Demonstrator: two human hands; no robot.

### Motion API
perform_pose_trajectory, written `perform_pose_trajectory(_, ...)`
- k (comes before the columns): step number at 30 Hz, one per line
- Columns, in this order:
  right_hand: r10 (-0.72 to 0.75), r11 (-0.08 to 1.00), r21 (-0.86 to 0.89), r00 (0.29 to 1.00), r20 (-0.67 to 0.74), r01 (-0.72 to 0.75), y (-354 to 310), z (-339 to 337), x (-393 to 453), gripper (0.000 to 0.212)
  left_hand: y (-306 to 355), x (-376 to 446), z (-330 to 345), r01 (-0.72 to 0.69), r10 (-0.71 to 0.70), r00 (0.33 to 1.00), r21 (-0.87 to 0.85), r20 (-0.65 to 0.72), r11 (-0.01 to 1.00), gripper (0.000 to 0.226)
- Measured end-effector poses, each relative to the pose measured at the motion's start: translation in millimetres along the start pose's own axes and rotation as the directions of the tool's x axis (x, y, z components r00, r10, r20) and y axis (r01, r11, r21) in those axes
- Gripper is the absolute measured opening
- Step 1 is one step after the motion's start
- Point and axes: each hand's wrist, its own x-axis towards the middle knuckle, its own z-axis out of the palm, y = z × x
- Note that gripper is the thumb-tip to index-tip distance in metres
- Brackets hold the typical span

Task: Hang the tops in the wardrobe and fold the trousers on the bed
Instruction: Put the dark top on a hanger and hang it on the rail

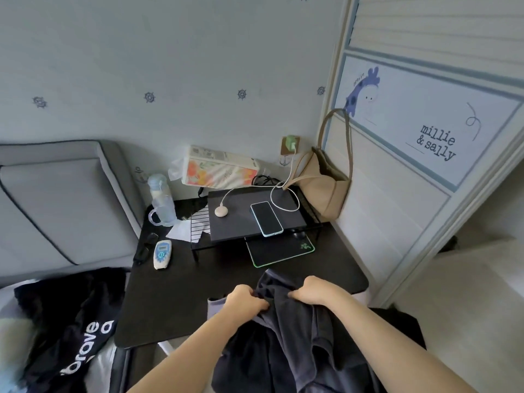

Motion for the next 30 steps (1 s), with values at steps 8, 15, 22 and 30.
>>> perform_pose_trajectory(8, -0.030, 0.777, 0.607, 0.973, -0.228, 0.166, 2.2, -22.9, 3.4, 0.023, 18.7, 10.6, -21.5, 0.181, -0.097, 0.981, -0.613, 0.168, 0.769, 0.014)
perform_pose_trajectory(15, 0.032, 0.375, 0.850, 0.911, -0.411, 0.371, 23.5, -79.0, -30.2, 0.021, 52.3, -20.8, -32.5, 0.160, 0.008, 0.982, -0.863, 0.187, 0.480, 0.029)
perform_pose_trajectory(22, -0.021, 0.181, 0.826, 0.842, -0.539, 0.534, 72.5, -127.9, -111.2, 0.024, 74.2, -76.6, -37.5, 0.172, 0.032, 0.970, -0.772, 0.242, 0.611, 0.031)
perform_pose_trajectory(30, -0.212, 0.073, 0.766, 0.760, -0.614, 0.639, 159.6, -134.7, -225.5, 0.026, 65.2, -145.6, -1.0, 0.177, -0.005, 0.954, -0.548, 0.300, 0.817, 0.012)
